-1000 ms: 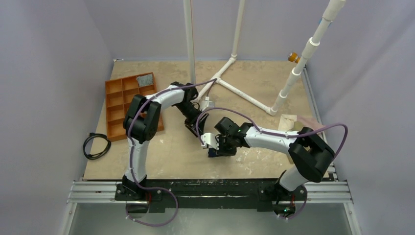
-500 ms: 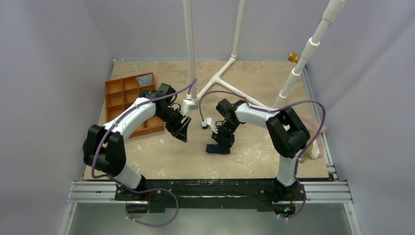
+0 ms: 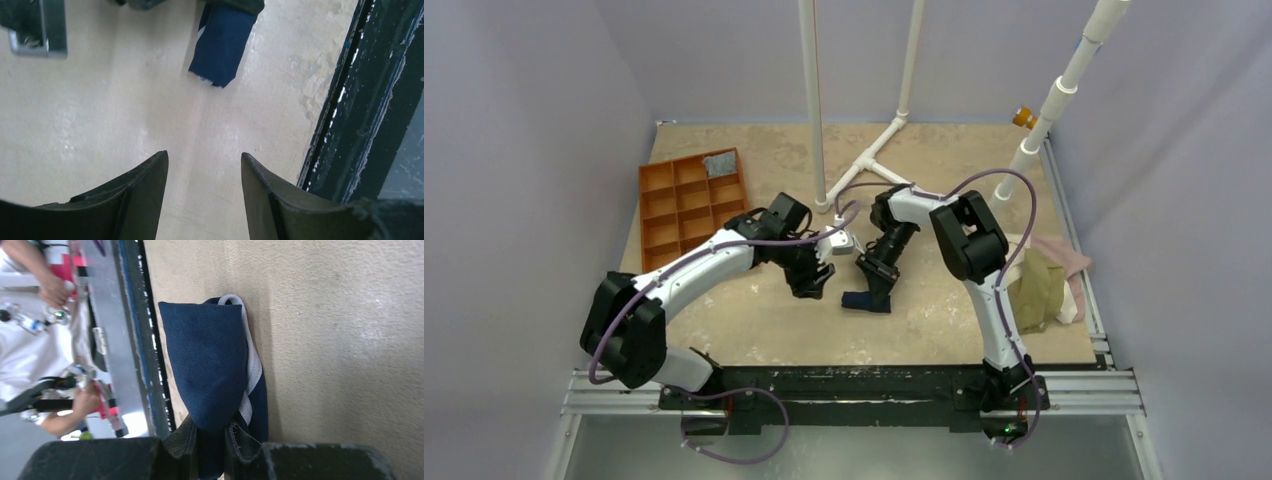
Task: Roll the underwear
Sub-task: Roll the underwear to the center of the board, then pick up the underwear from the center of the board.
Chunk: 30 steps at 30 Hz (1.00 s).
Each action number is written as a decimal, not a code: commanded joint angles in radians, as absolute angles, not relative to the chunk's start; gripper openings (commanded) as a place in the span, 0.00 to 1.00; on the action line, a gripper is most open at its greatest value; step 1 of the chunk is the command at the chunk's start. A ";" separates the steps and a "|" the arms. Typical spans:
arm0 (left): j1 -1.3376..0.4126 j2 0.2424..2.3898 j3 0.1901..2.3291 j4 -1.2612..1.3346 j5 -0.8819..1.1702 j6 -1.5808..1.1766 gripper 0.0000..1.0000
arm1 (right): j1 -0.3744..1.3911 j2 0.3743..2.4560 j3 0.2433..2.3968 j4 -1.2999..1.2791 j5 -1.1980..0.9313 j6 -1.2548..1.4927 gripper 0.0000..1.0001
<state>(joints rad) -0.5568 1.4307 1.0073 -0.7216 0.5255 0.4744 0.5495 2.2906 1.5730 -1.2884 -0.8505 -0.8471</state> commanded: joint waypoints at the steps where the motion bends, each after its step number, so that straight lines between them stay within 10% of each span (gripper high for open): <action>1: -0.638 1.457 1.013 -0.547 0.454 0.494 0.54 | 0.528 2.417 1.631 -1.270 -0.808 -1.001 0.00; 30: -0.928 1.742 1.067 -0.308 0.272 0.547 0.56 | 0.493 2.533 1.679 -1.349 -0.841 -1.022 0.00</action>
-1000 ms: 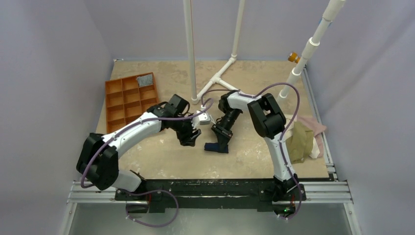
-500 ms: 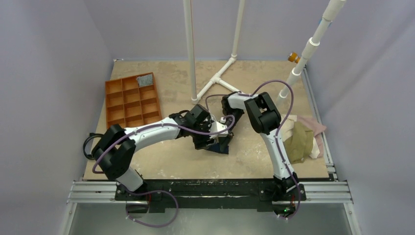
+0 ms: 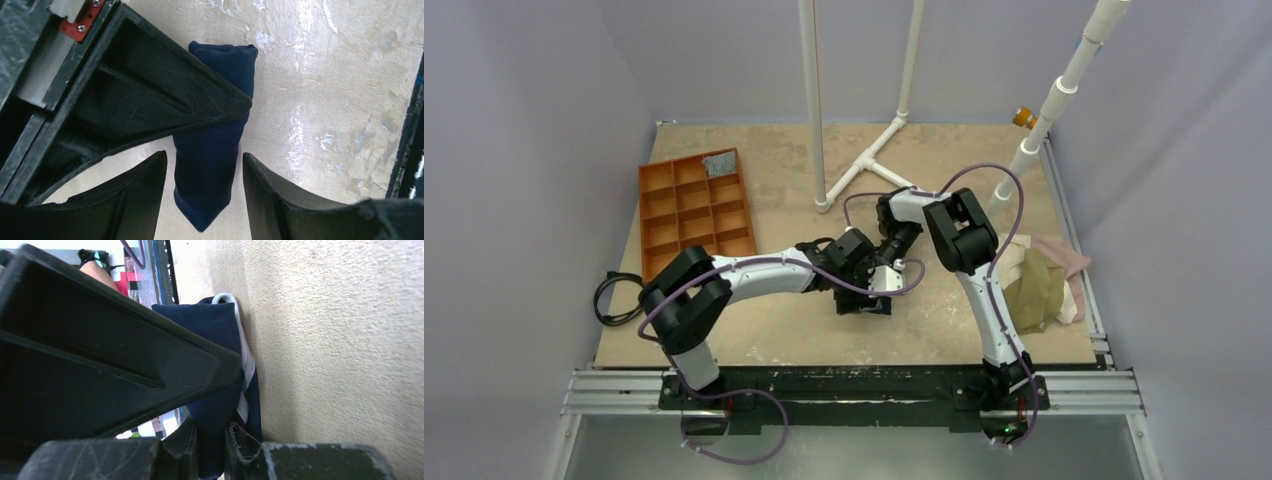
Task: Roll the underwear
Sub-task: Pick up the underwear from the center of the board.
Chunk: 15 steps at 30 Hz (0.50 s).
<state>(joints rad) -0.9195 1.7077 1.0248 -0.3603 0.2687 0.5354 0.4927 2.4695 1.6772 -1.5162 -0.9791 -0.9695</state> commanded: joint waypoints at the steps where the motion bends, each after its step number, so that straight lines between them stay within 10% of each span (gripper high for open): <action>1: -0.929 1.751 1.069 -0.304 0.275 0.542 0.55 | 0.493 2.531 1.678 -1.347 -0.841 -1.021 0.00; 15: -0.932 1.840 1.091 -0.363 0.363 0.527 0.00 | 0.489 2.434 1.651 -1.251 -0.807 -0.927 0.17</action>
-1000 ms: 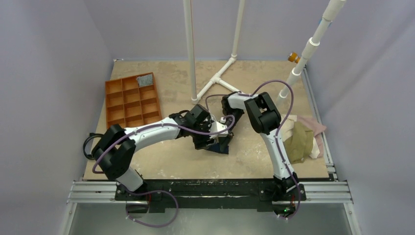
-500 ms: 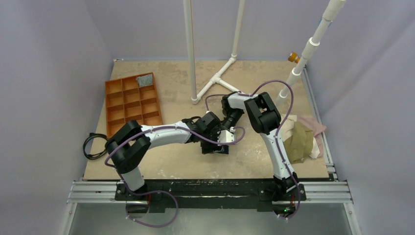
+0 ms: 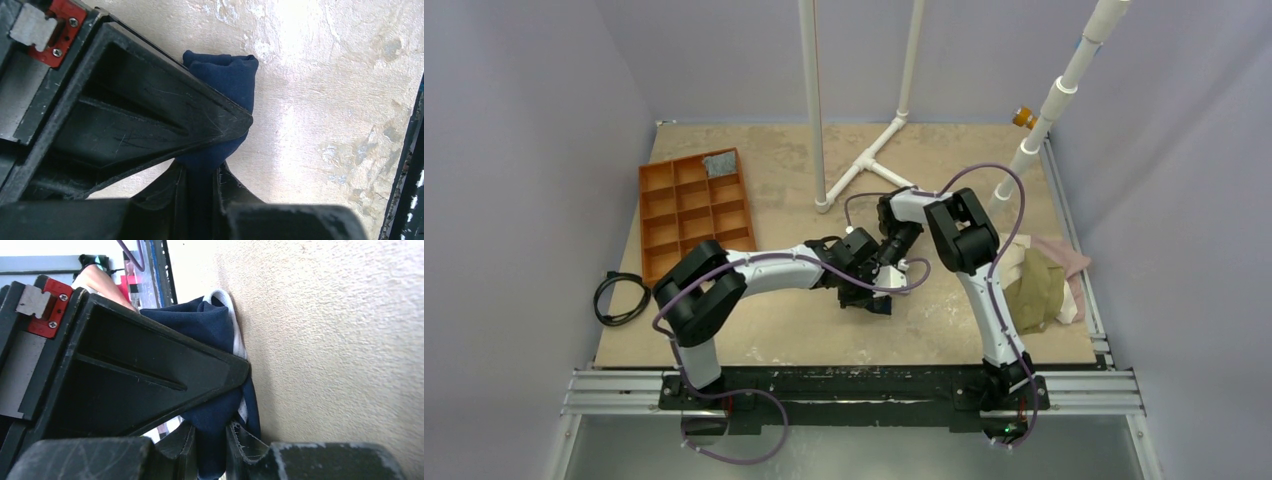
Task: Roll the underwear
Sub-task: Pick up the underwear from the center of the board.
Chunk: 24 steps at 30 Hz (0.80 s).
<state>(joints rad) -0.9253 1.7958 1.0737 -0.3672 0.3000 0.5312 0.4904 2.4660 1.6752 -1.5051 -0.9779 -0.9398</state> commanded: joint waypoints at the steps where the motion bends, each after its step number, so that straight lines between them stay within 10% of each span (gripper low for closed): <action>1: -0.931 1.844 1.093 -0.377 0.374 0.531 0.00 | 0.486 2.414 1.642 -1.231 -0.789 -0.903 0.22; 9: -0.900 1.909 1.159 -0.507 0.479 0.541 0.00 | 0.461 2.215 1.537 -1.091 -0.645 -0.779 0.59; 24: -0.836 1.990 1.258 -0.584 0.493 0.490 0.00 | 0.376 2.059 1.374 -1.065 -0.543 -0.776 0.66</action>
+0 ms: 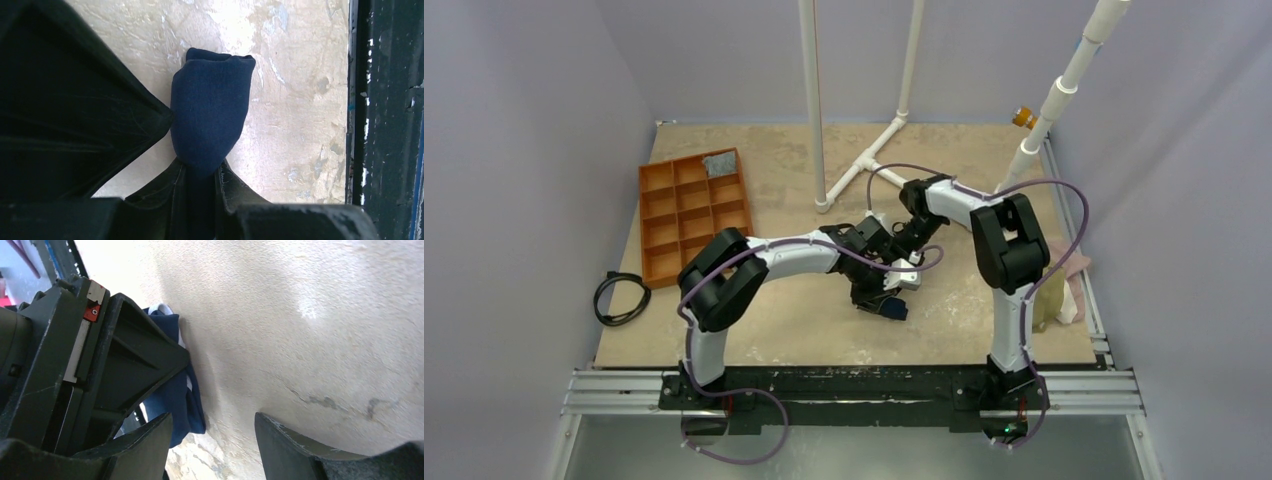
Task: Roll the underwear
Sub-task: Pick up the underwear from the center of the board.
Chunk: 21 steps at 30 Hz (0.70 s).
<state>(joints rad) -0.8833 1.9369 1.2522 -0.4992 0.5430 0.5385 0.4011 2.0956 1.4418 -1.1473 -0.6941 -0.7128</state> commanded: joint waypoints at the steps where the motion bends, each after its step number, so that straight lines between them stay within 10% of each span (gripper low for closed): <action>1: -0.836 1.994 1.262 -0.587 0.489 0.488 0.00 | 0.372 2.046 1.358 -1.054 -0.536 -0.771 0.66; 21: -0.670 1.790 1.236 -0.727 0.800 0.481 0.00 | 0.326 1.939 1.281 -0.968 -0.489 -0.696 0.65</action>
